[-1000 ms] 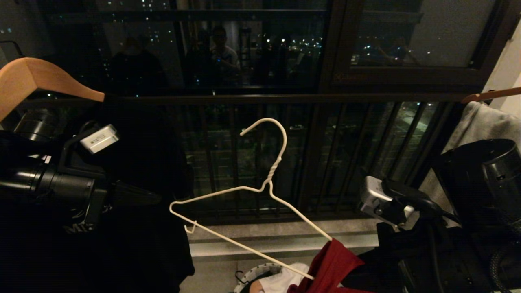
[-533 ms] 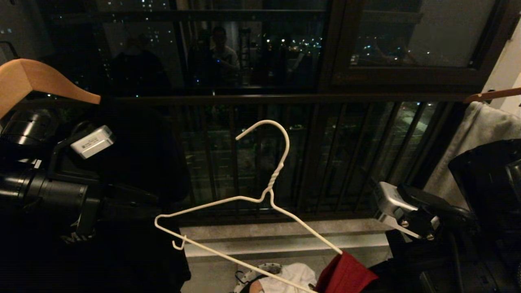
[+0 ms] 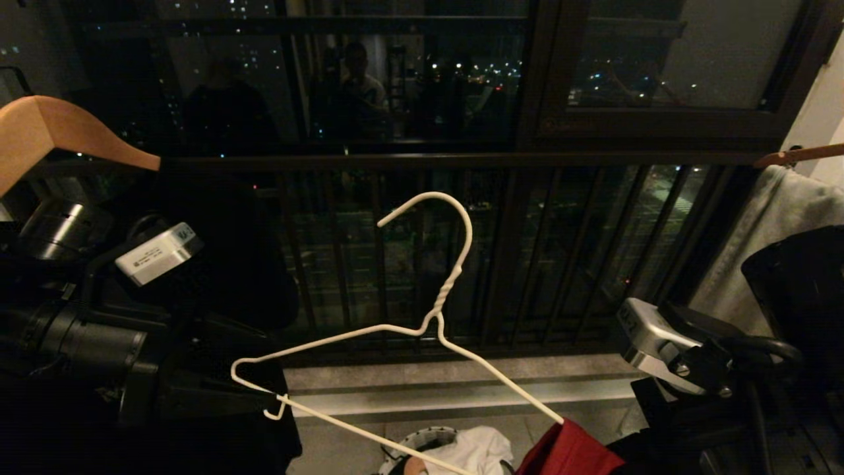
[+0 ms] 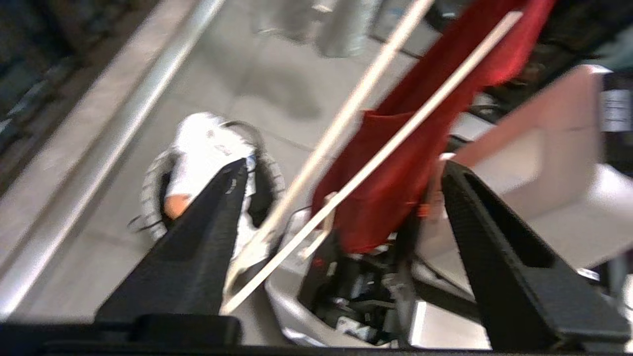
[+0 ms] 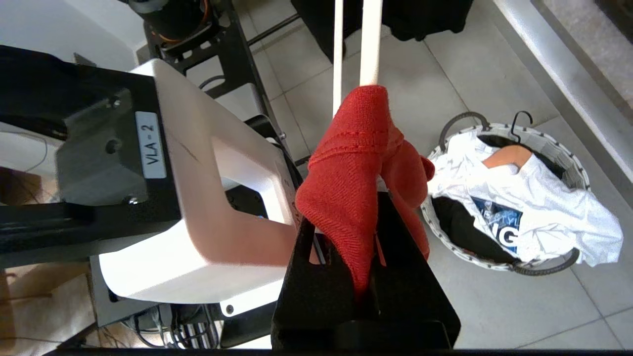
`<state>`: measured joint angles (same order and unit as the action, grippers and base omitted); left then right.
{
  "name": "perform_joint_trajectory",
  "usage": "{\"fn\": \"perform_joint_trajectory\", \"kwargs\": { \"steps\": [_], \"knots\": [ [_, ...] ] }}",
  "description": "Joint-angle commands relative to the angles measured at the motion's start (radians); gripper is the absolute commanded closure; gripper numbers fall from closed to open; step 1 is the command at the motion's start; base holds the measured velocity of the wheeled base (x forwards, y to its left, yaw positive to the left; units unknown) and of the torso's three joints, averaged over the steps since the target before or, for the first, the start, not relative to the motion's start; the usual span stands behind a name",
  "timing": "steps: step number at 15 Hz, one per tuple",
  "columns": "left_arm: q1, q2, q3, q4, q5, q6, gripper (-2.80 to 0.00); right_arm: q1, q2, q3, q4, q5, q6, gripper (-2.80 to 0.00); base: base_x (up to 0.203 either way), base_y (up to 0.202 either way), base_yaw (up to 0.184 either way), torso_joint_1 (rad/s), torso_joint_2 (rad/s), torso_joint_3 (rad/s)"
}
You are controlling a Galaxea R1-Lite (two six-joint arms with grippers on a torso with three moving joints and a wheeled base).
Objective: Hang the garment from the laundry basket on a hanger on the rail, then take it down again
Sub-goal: Take the clothes off the clothes rack
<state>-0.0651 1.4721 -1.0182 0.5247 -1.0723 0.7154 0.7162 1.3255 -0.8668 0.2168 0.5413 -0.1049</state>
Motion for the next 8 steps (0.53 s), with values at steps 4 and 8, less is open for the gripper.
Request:
{"fn": "perform_joint_trajectory", "kwargs": {
  "steps": [4,8],
  "knots": [
    [-0.015,-0.006,0.026,0.000,-0.127,0.001,-2.80,0.000,-0.031,0.000,0.004,0.037,-0.001,0.00,0.000,0.000,0.000,0.000,0.00,0.000],
    [-0.038,-0.007,0.041,-0.002,-0.174,-0.001,-2.80,0.002,-0.034,0.002,0.004,0.063,0.001,0.00,0.000,0.000,0.000,0.000,0.00,0.000]
  ]
}}
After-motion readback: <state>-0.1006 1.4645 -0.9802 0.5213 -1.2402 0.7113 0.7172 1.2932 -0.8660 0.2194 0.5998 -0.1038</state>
